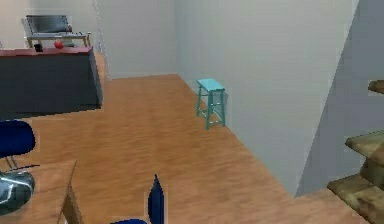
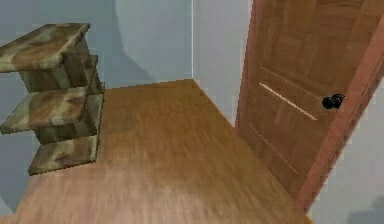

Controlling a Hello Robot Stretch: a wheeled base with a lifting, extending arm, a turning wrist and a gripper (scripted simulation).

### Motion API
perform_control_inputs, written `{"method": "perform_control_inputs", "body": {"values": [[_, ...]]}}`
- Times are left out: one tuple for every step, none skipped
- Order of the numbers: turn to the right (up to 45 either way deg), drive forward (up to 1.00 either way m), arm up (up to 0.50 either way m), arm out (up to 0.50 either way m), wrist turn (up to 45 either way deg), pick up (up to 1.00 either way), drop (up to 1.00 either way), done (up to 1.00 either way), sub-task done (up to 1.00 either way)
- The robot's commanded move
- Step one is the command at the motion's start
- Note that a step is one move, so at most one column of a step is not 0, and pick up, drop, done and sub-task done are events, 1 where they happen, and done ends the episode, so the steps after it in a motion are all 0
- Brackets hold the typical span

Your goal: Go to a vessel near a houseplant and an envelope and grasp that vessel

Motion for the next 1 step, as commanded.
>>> {"method": "perform_control_inputs", "body": {"values": [[0.0,0.15,0.00,0.00,0.0,0.00,0.00,0.00,0.00]]}}
